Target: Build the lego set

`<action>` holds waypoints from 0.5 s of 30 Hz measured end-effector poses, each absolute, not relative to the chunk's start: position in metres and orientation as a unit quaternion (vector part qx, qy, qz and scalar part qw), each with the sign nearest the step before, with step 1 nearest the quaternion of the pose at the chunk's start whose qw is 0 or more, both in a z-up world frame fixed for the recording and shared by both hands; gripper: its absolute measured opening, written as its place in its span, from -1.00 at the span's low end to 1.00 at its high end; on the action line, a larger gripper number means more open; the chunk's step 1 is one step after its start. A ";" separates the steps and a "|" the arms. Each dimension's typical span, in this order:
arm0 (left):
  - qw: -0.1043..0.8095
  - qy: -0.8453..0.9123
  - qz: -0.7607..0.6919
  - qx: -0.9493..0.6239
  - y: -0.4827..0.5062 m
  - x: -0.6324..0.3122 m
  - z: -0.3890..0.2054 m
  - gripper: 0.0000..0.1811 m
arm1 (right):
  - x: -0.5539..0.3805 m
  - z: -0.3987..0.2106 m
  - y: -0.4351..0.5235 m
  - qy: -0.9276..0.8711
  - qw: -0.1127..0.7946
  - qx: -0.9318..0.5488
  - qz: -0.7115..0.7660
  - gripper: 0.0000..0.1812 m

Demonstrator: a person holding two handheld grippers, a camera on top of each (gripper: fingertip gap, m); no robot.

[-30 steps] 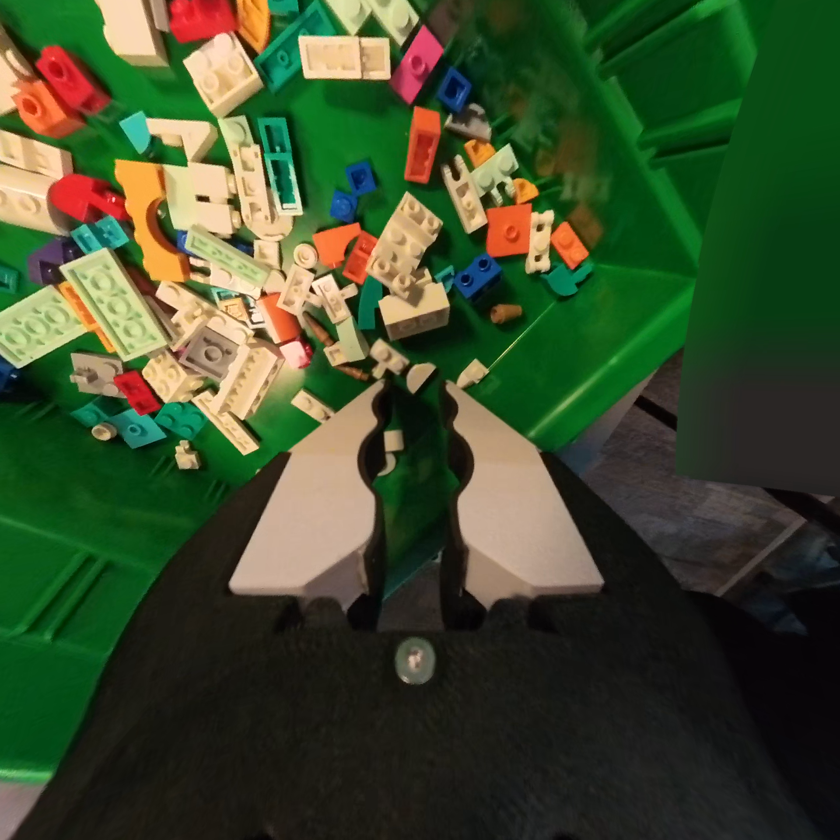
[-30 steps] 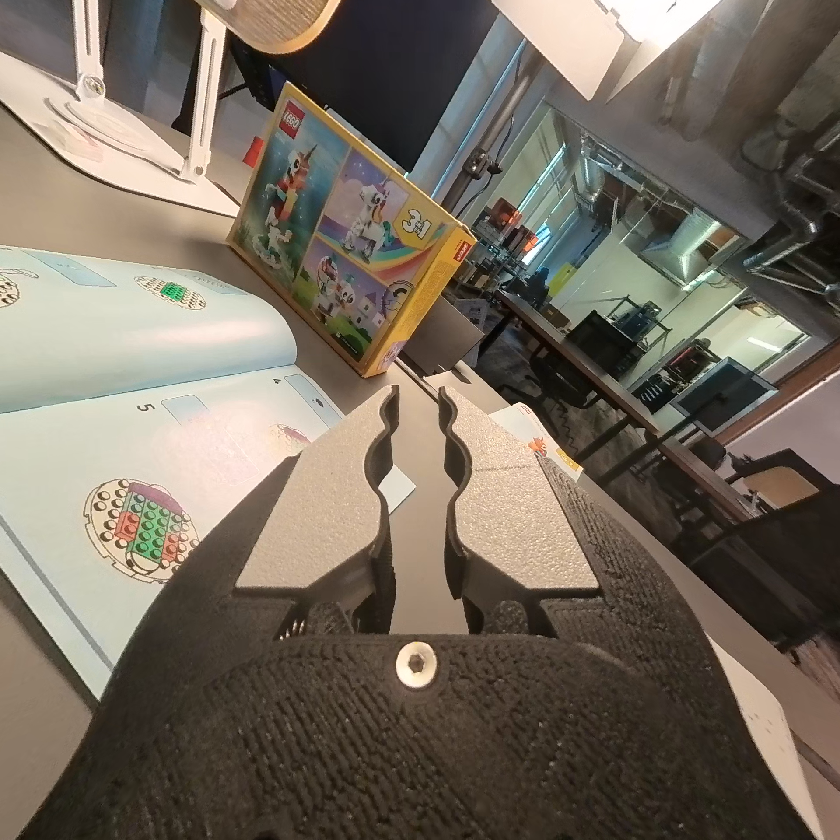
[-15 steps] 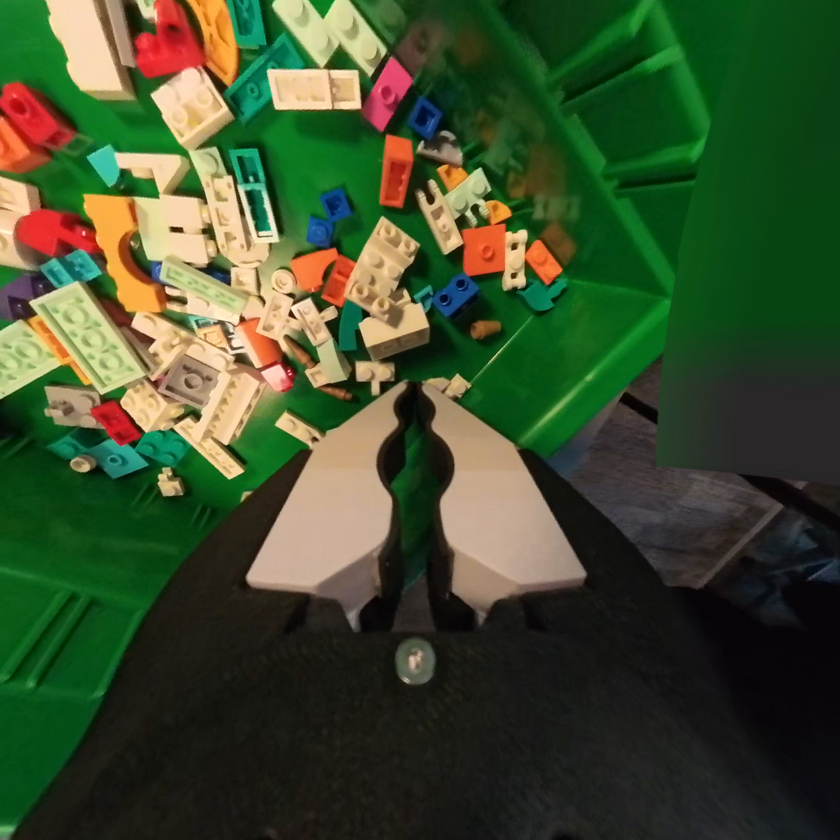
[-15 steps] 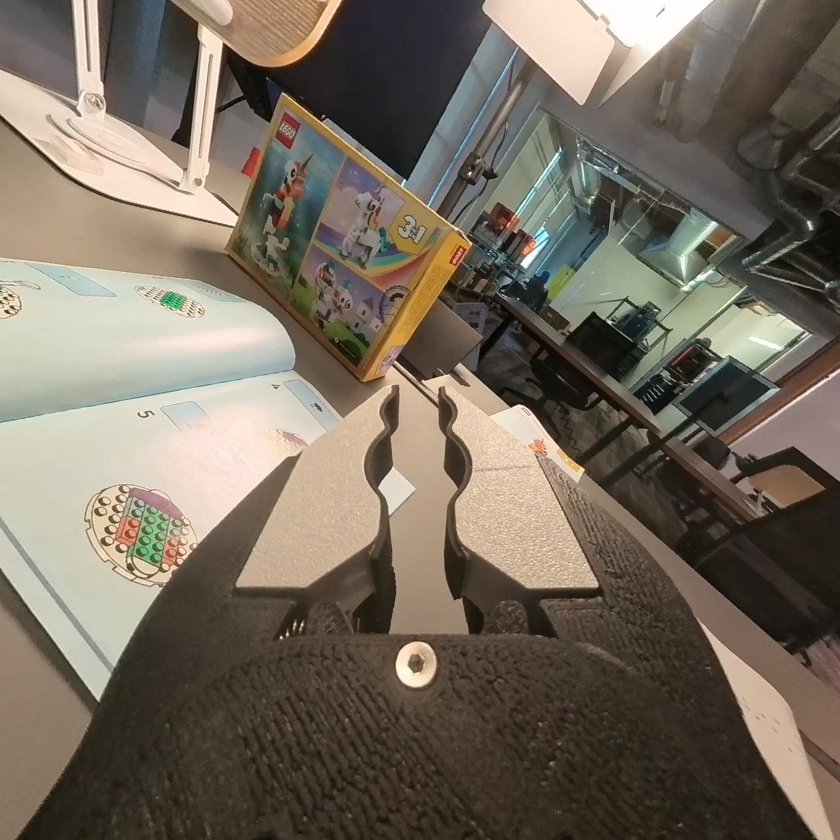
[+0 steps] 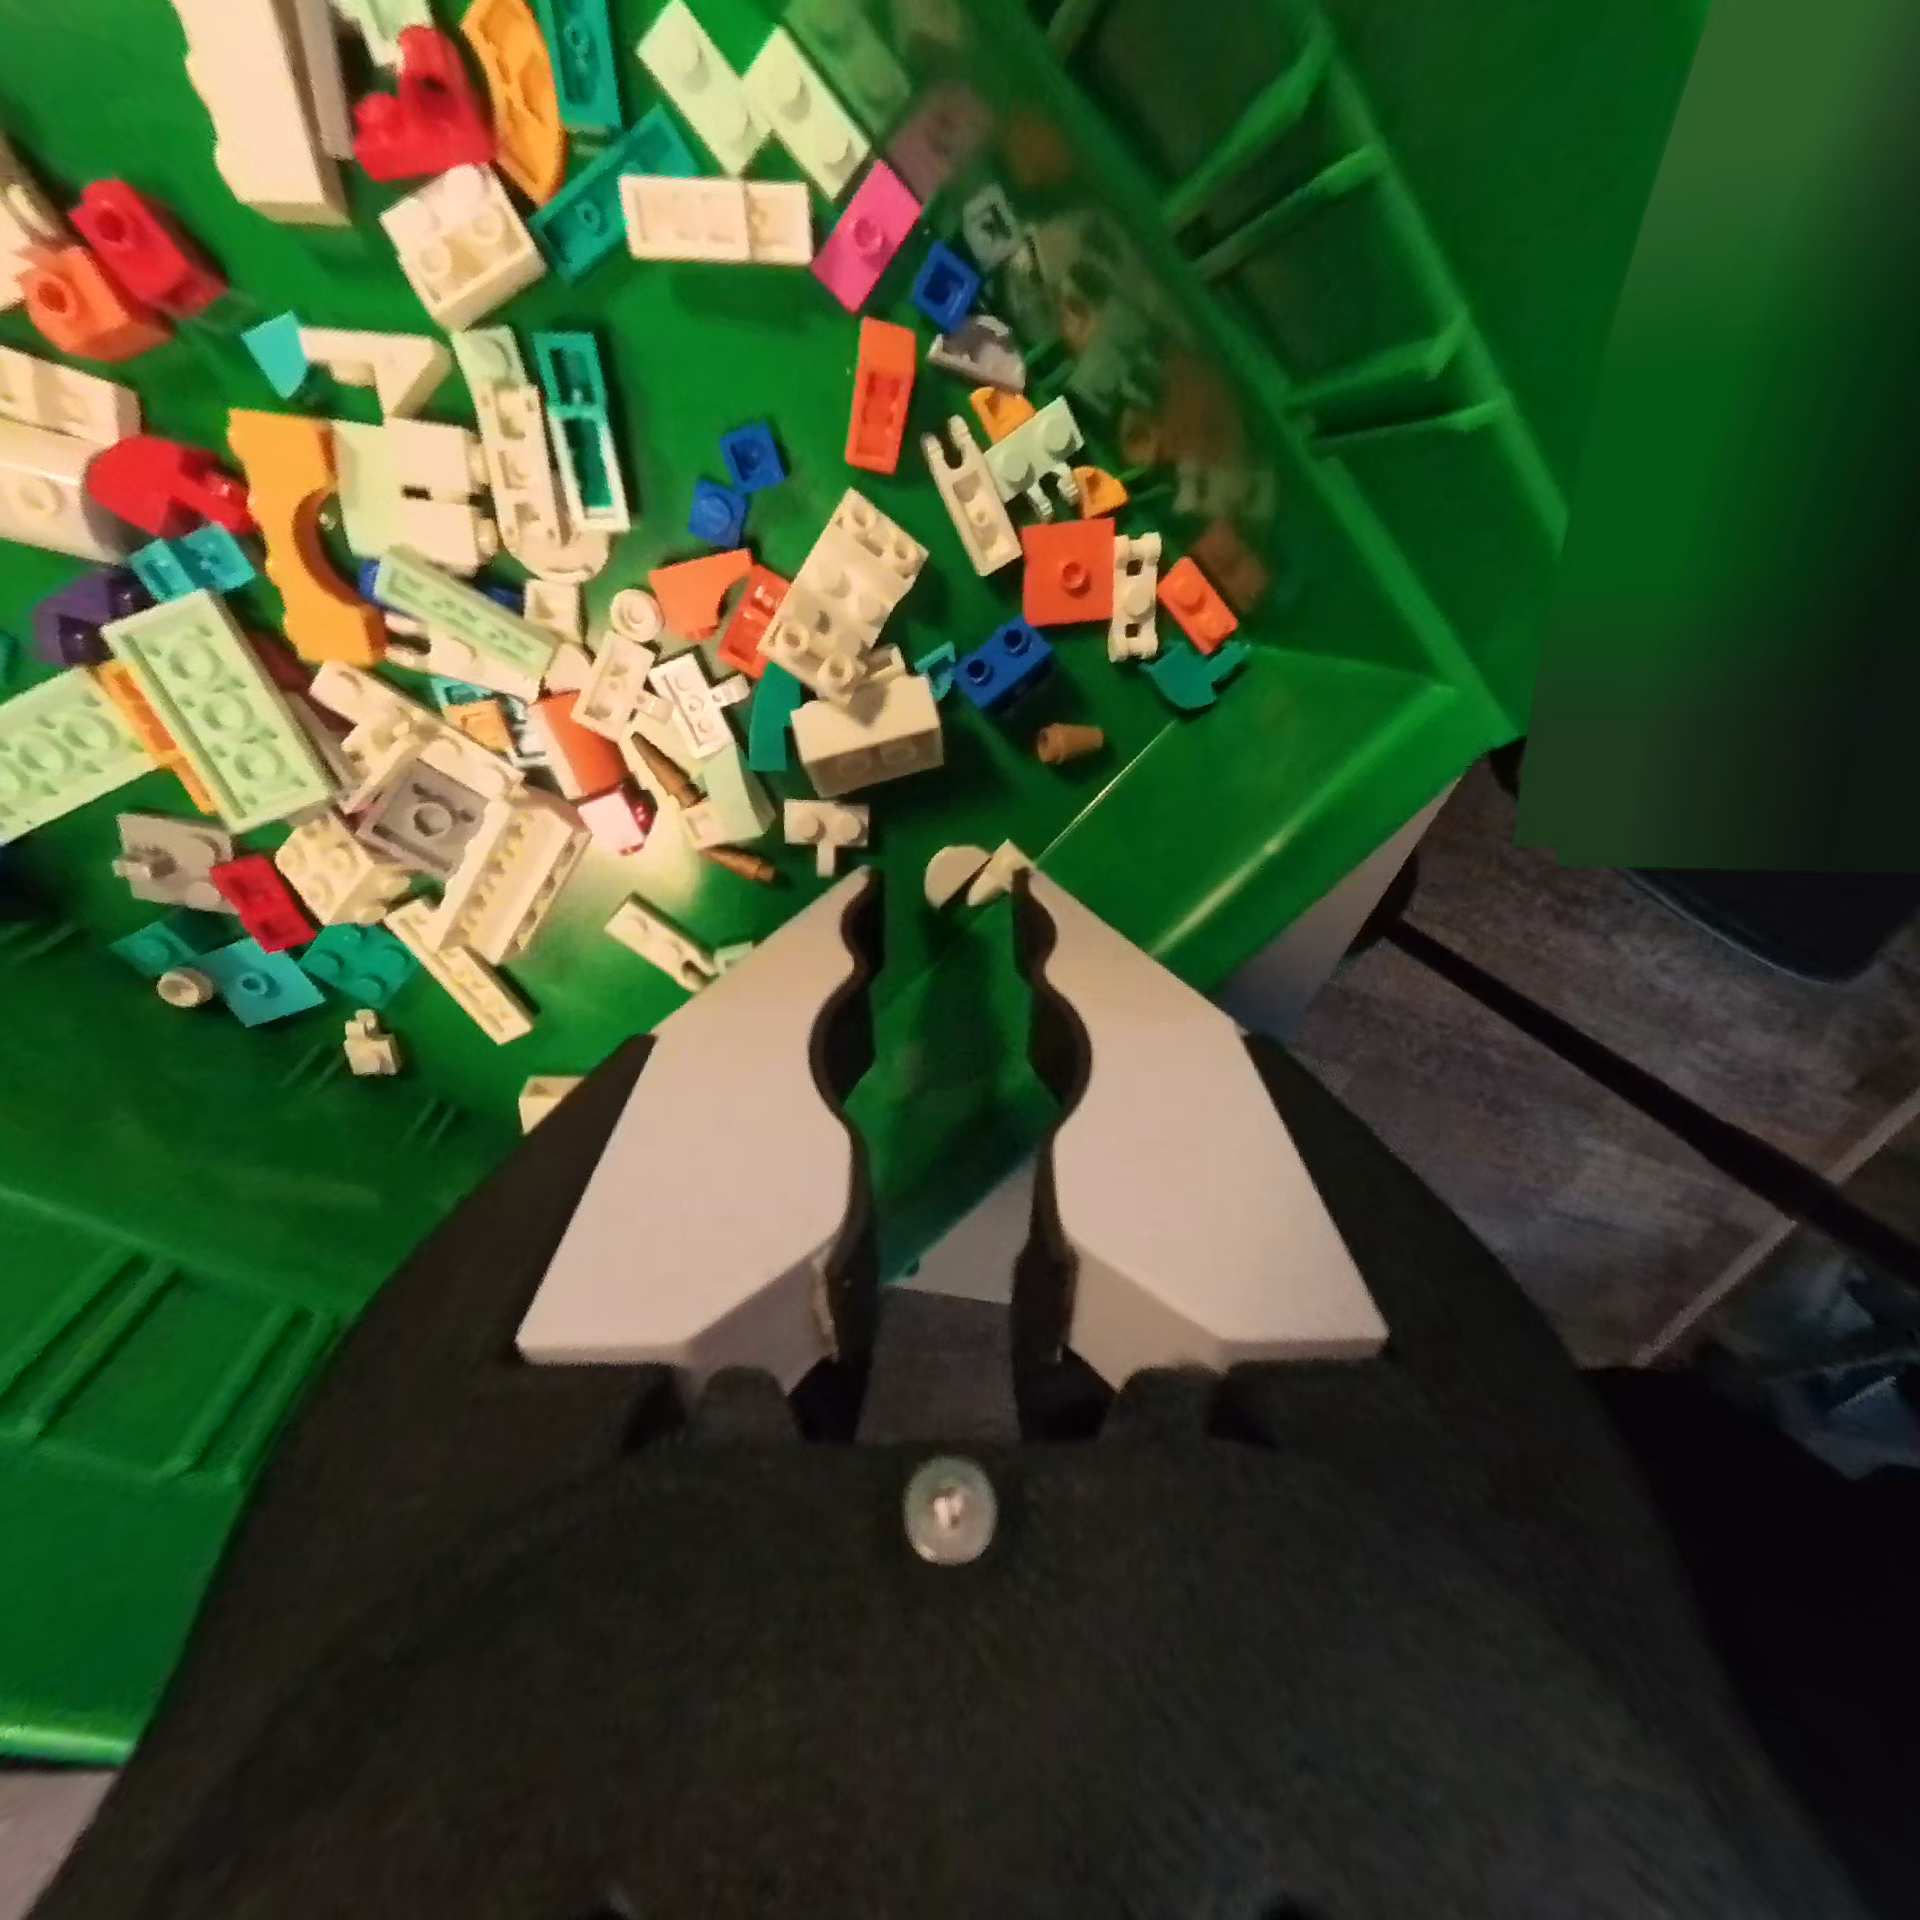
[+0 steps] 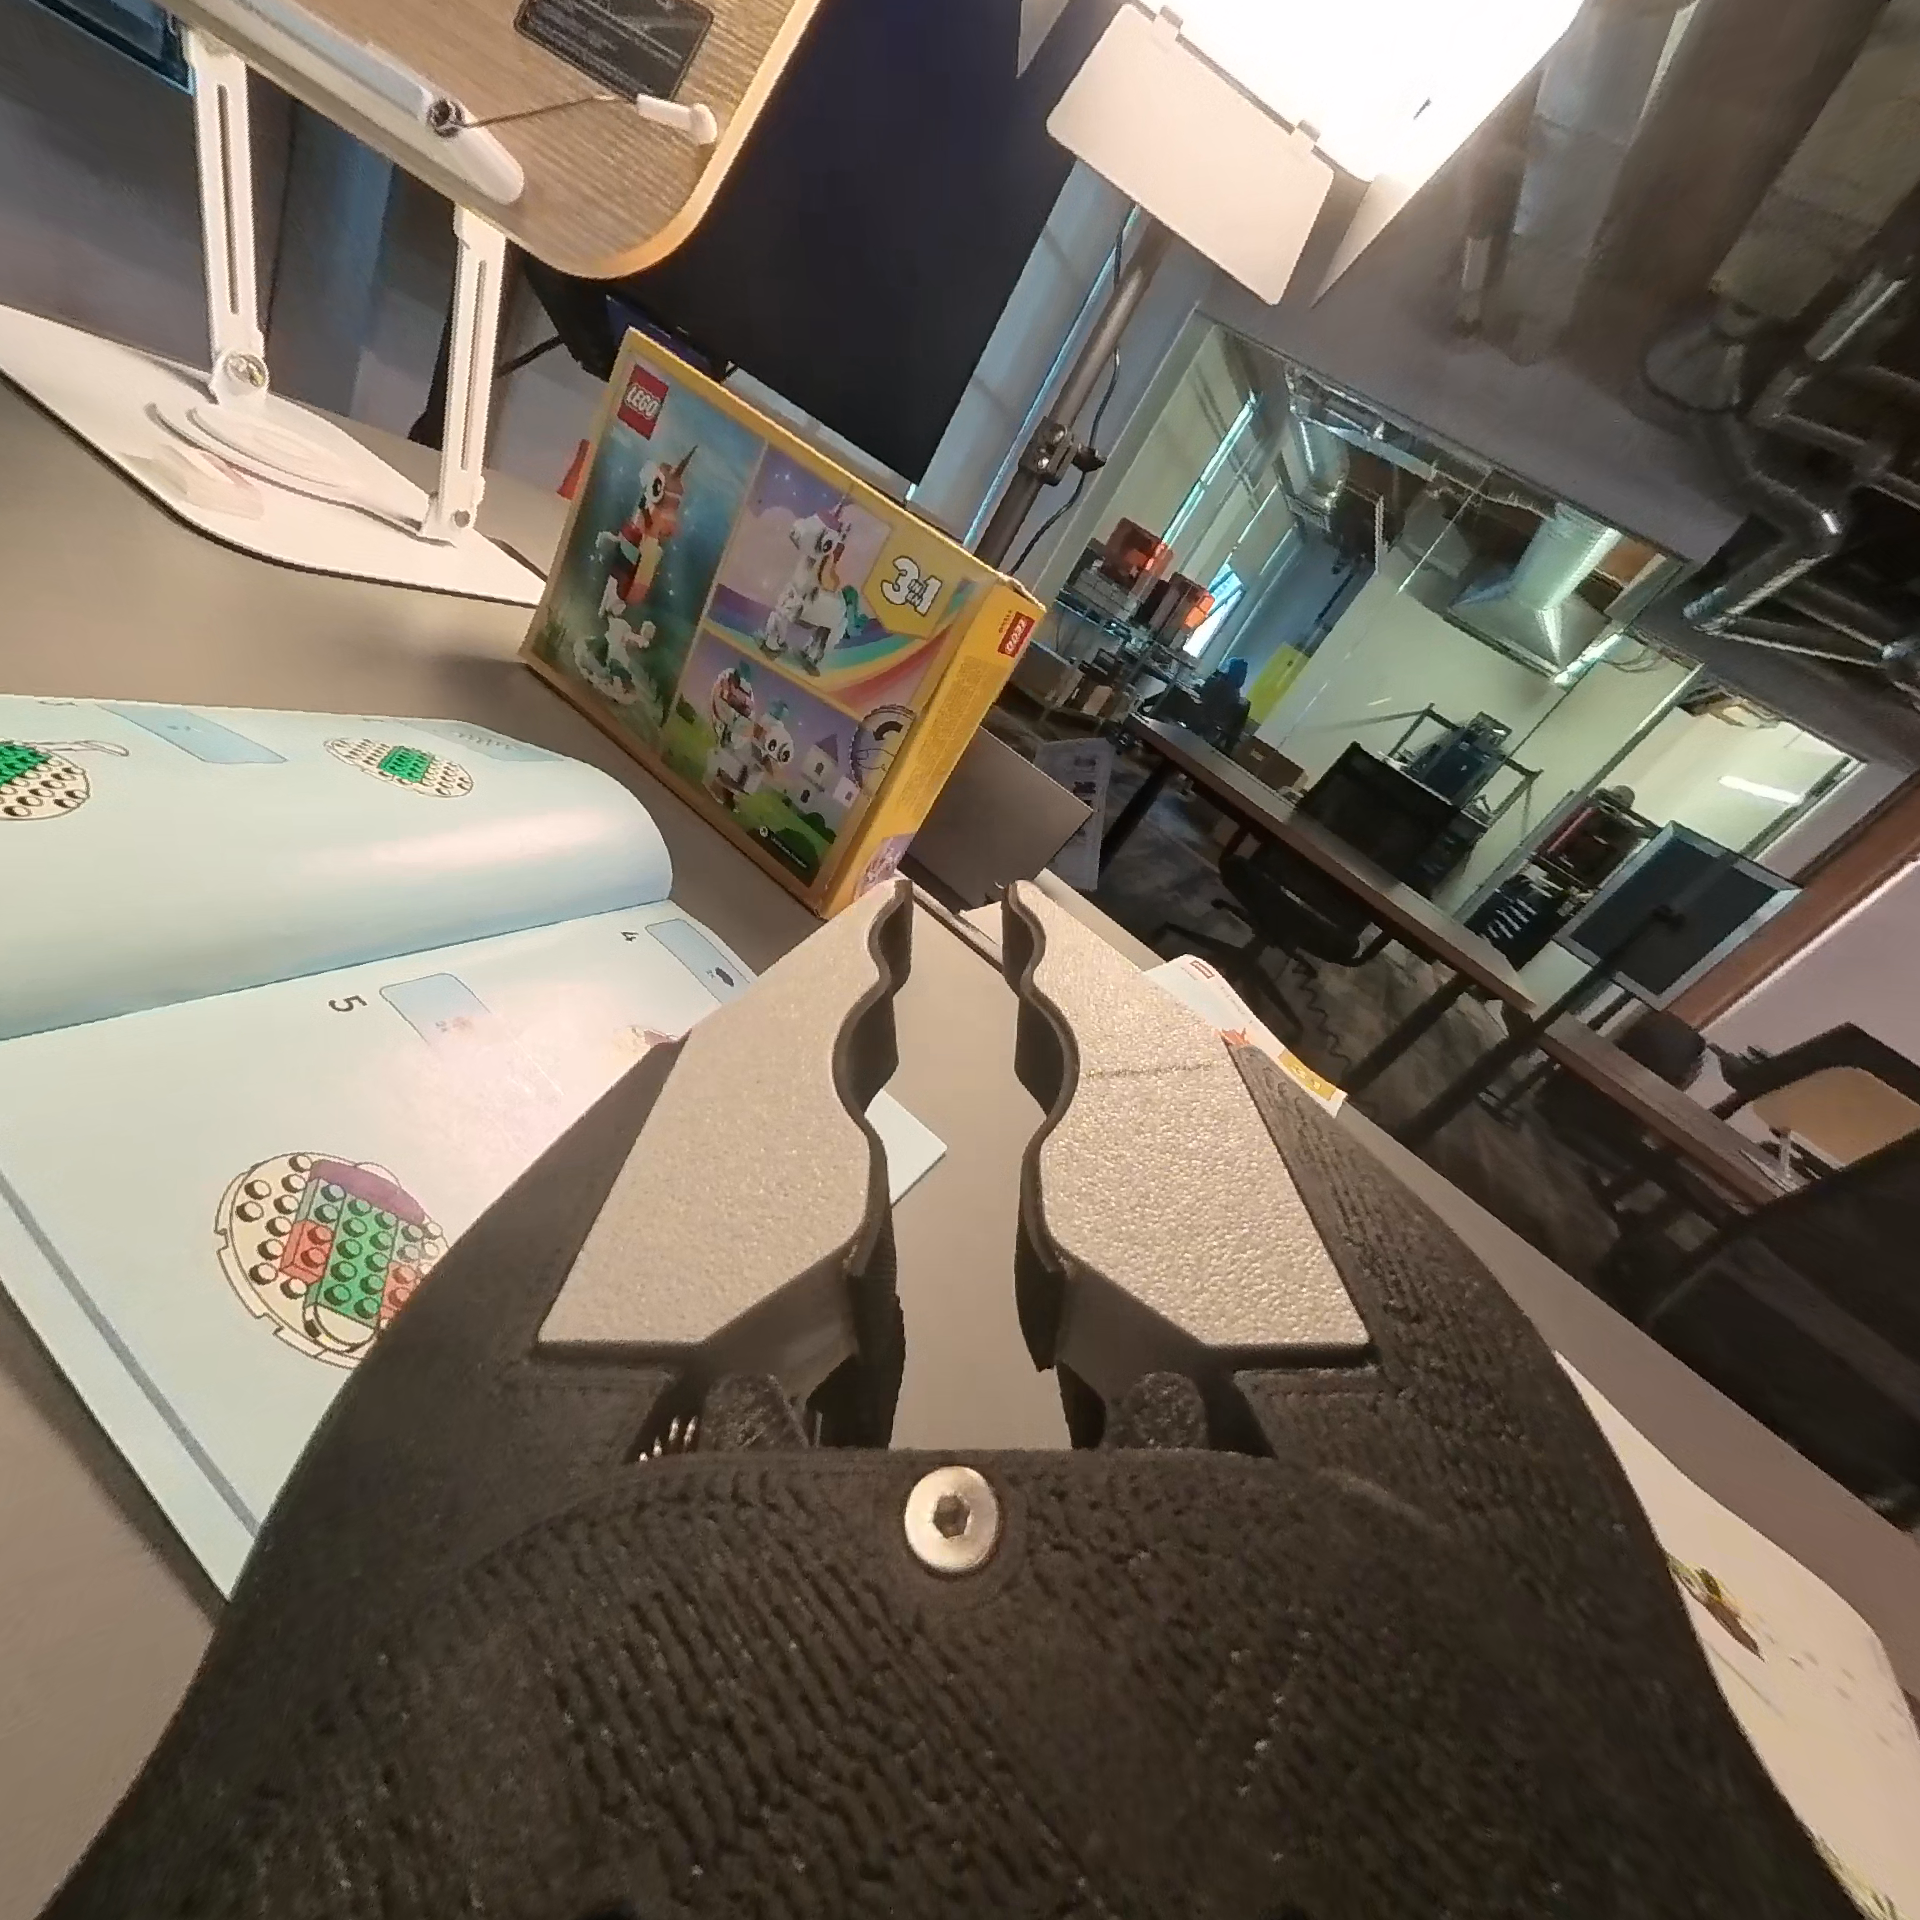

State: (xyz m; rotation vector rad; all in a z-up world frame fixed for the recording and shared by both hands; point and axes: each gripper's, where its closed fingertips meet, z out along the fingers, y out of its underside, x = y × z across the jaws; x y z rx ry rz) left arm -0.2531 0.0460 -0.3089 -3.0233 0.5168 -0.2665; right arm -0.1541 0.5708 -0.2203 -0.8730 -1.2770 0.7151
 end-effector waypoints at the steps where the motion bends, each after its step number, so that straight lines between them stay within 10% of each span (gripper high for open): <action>1: 0.029 0.173 -0.087 -0.981 0.047 -0.251 -0.310 -0.74 | -0.154 -0.220 0.571 -0.563 0.659 -0.386 0.317 -0.83; 15: -0.007 0.200 -0.107 -0.974 0.047 -0.247 -0.319 -0.78 | -0.154 -0.220 0.574 -0.558 0.655 -0.394 0.324 -0.83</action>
